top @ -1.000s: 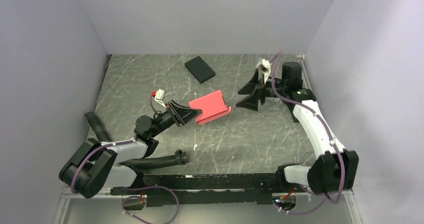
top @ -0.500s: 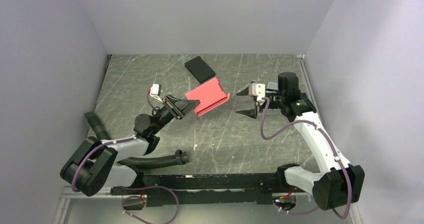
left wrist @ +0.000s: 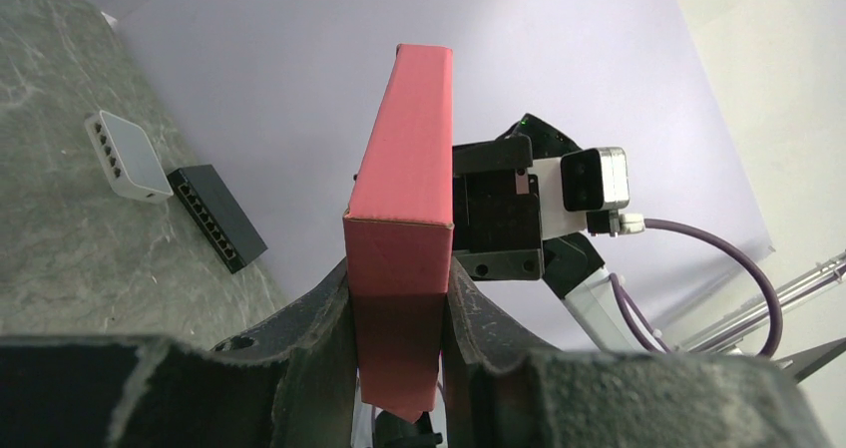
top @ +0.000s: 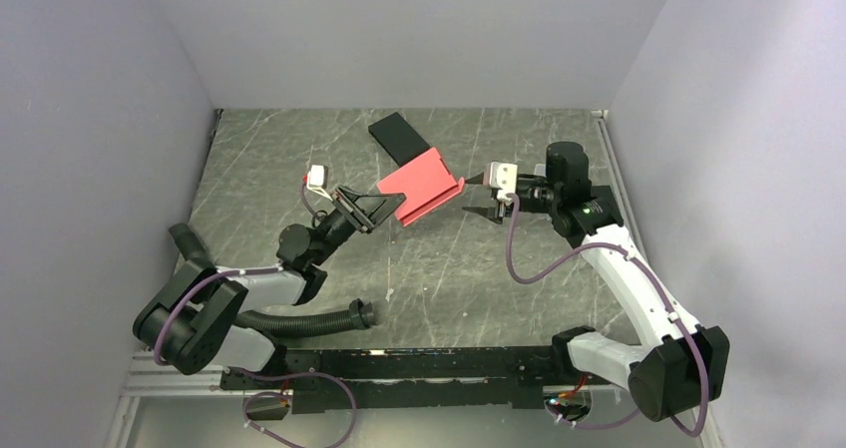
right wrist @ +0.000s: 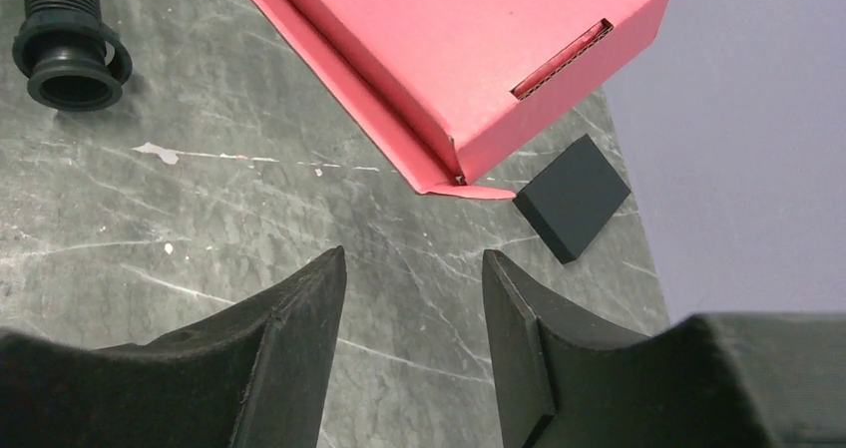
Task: Fold the paper box
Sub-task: Close the paper box.
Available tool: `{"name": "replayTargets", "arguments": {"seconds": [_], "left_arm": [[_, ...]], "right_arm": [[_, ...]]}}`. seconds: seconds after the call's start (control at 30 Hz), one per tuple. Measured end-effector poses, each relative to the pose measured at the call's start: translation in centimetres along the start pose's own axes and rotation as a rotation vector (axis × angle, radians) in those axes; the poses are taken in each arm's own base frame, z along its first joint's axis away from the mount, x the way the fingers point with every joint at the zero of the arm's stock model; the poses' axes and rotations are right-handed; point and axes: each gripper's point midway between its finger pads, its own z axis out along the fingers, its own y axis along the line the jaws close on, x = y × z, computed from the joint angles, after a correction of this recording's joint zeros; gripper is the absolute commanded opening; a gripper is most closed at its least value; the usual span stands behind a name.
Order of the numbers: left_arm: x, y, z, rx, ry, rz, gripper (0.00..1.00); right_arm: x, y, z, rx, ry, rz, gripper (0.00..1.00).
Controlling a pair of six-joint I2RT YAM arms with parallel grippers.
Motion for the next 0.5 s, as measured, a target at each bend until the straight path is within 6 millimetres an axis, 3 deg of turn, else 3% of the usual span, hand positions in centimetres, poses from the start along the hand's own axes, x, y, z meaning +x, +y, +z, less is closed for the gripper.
{"name": "replayTargets", "arguments": {"seconds": [0.5], "left_arm": [[-0.2,0.1,0.2,-0.01,-0.033,-0.03,0.05]], "right_arm": [[-1.6,-1.3,0.0,0.012,-0.024,-0.007,0.54]]}}
